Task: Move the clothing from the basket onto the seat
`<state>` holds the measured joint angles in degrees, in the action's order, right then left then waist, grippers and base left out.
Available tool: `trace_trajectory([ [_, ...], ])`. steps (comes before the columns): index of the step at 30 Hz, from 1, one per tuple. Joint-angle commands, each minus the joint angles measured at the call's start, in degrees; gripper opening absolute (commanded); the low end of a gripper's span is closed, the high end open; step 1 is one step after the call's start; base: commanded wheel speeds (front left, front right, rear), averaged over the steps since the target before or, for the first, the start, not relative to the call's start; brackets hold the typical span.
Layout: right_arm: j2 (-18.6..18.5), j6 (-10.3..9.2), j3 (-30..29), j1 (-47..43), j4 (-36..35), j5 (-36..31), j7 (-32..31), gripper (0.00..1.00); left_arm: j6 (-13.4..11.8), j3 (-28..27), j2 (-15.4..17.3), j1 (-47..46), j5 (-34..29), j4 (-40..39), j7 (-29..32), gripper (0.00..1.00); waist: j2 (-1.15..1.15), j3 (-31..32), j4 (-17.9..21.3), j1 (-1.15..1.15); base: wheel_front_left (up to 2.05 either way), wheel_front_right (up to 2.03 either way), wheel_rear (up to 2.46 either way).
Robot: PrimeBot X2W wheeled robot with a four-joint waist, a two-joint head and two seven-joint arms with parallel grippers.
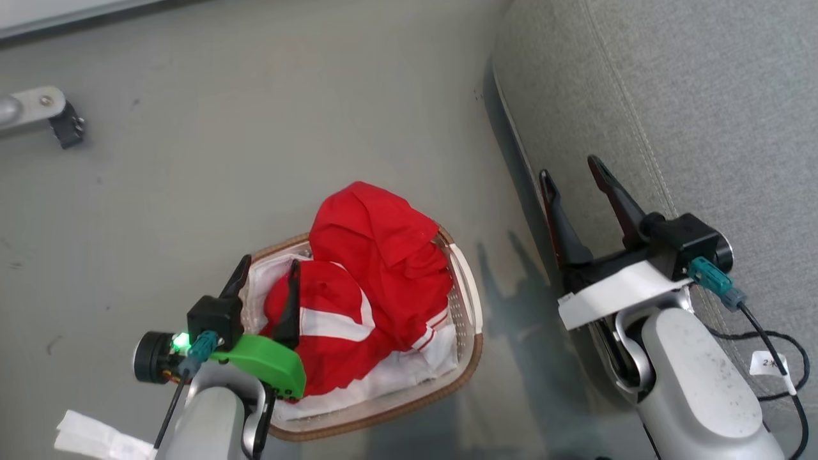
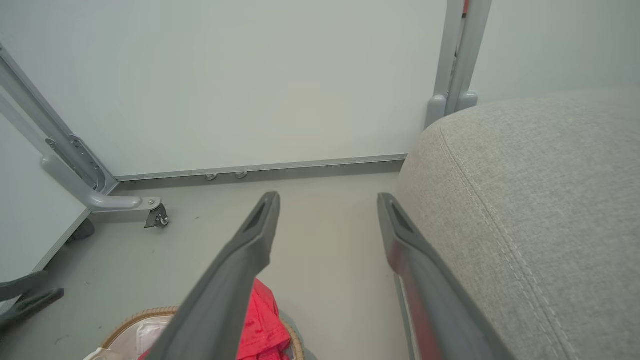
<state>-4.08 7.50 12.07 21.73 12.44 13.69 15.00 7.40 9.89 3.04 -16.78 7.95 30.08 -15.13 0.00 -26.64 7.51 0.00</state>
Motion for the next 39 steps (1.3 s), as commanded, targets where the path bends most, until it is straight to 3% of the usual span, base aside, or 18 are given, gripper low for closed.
trace_trajectory([
  [1,0.0,-0.02,0.5,1.2,-0.6,0.3,0.3,1.0,0.2,0.5,0.8,-1.8,-0.3,0.4,0.0,1.0,0.0,-4.0,2.2,0.0,0.0,0.0,0.0],
  [23,1.0,-0.02,5.3,8.2,-7.1,1.5,0.3,1.0,0.2,8.5,6.4,-13.3,-4.1,18.0,0.0,1.0,0.0,-17.8,8.0,0.0,0.0,0.0,0.0],
  [39,1.1,-0.02,6.3,8.5,-7.6,2.6,0.3,1.0,-0.9,15.2,6.1,-25.2,-9.7,39.5,0.8,1.0,0.0,-22.7,9.4,0.0,0.0,0.0,0.0],
])
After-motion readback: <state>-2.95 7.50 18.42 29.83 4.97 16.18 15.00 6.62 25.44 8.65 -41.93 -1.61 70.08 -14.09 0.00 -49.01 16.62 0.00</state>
